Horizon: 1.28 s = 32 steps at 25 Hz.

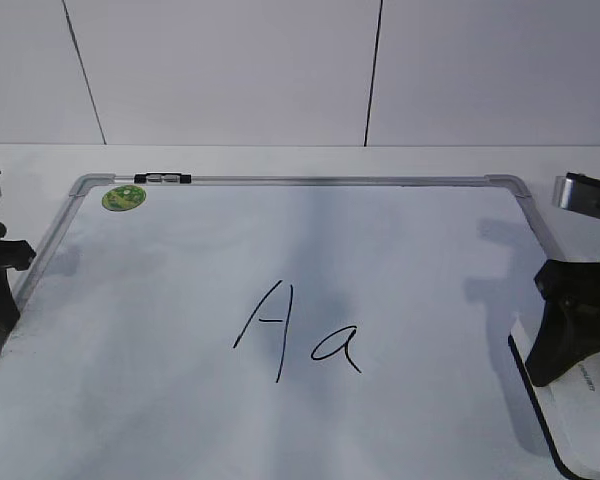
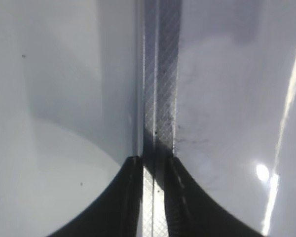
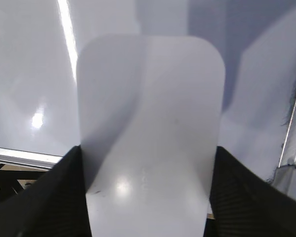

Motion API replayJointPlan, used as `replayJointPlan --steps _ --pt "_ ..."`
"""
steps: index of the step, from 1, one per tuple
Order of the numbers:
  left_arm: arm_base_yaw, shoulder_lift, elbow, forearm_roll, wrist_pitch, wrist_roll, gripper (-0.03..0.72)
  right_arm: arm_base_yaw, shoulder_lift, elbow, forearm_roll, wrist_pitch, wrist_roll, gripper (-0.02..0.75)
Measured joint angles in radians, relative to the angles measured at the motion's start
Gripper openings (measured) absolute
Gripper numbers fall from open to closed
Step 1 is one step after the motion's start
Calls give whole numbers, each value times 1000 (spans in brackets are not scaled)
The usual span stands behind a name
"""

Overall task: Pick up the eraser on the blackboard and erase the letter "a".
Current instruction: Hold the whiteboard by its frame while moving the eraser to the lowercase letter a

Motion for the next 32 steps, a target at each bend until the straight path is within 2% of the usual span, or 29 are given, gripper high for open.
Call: replayJointPlan --steps 6,12,18,25,32 --pt "0 2 -9 10 4 2 29 0 0 0 0 0 0 526" --pt "0 2 -9 10 4 2 17 0 0 0 -20 0 0 526" --pt "0 2 -9 10 4 2 17 4 4 -5 -117 -2 53 526" --pt "0 2 -9 10 4 2 17 114 81 -131 -244 9 129 526" --pt "0 2 -11 10 4 2 17 188 200 -327 -277 10 149 526"
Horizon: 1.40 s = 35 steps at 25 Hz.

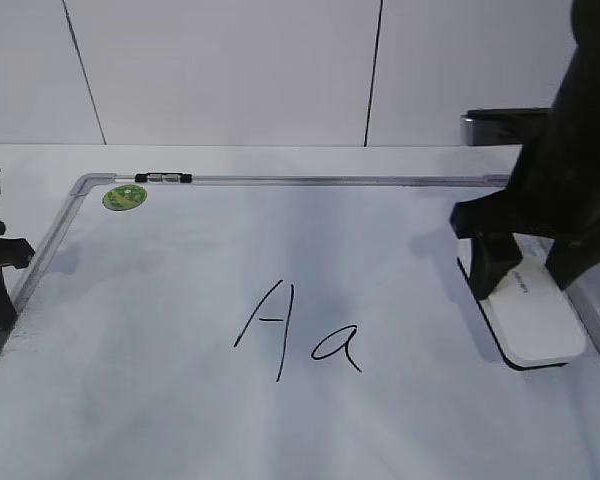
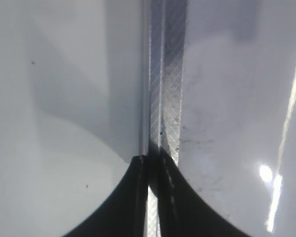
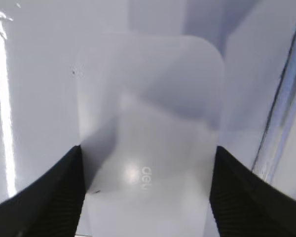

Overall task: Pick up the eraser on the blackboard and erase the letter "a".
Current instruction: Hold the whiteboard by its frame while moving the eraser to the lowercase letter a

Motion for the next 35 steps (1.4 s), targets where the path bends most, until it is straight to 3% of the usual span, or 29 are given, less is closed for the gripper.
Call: replayJointPlan --steps 6,14,35 --pt "0 0 0 -2 2 0 17 114 117 -101 -79 7 27 526" --pt "0 0 0 -2 2 0 17 219 241 -172 -91 7 30 526" --pt "0 0 0 -4 4 0 17 228 287 -192 -21 7 23 526"
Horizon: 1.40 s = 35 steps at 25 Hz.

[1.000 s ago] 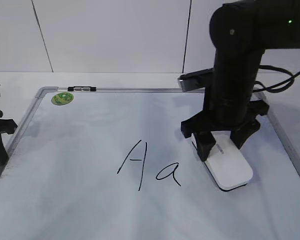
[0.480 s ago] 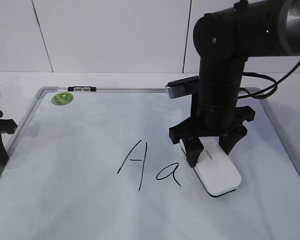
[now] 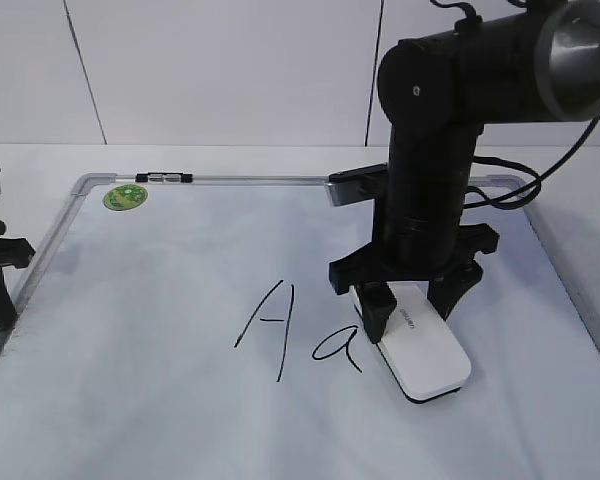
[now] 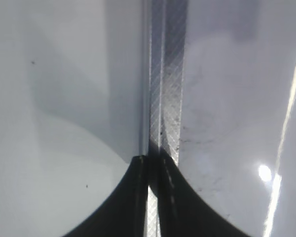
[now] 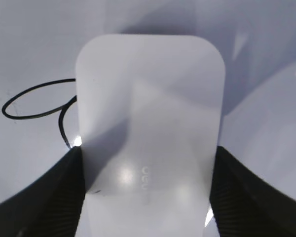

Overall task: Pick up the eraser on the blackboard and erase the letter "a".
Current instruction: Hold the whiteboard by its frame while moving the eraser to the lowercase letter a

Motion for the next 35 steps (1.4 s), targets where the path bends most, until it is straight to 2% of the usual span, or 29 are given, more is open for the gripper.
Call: replayJointPlan --steps 19,35 --pt "0 0 0 0 0 0 17 2 26 -9 37 -2 -15 526" --pt "0 0 0 0 0 0 17 133 49 -29 13 -4 -18 526"
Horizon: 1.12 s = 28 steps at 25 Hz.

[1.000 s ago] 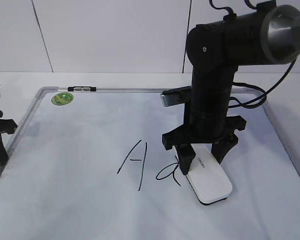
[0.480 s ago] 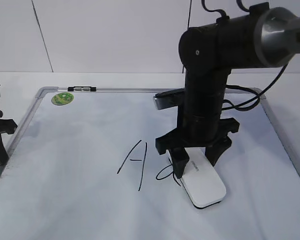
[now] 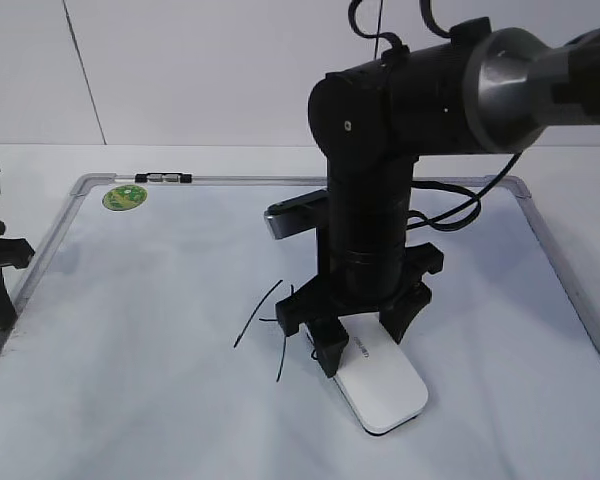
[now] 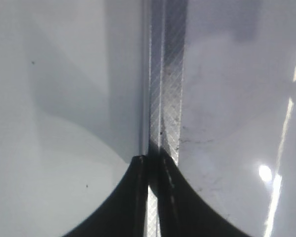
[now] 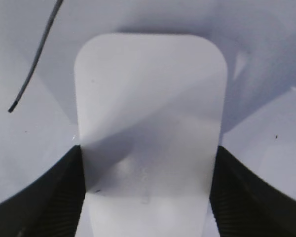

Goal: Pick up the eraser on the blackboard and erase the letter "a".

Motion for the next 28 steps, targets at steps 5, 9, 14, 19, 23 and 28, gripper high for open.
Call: replayJointPlan --steps 5,9,14,19,23,28 --pt "0 0 0 0 0 0 17 11 8 -10 0 6 -2 526" --pt "0 0 0 0 0 0 17 11 13 -15 -12 8 11 526" --pt "0 1 0 0 0 0 17 -4 19 -19 -10 14 11 526" --pt "0 1 0 0 0 0 18 -36 21 -21 30 18 9 526" --pt "0 1 0 -4 0 0 19 -71 25 -29 55 21 11 526" --pt "0 1 0 -4 0 0 19 -118 25 -31 56 20 11 526"
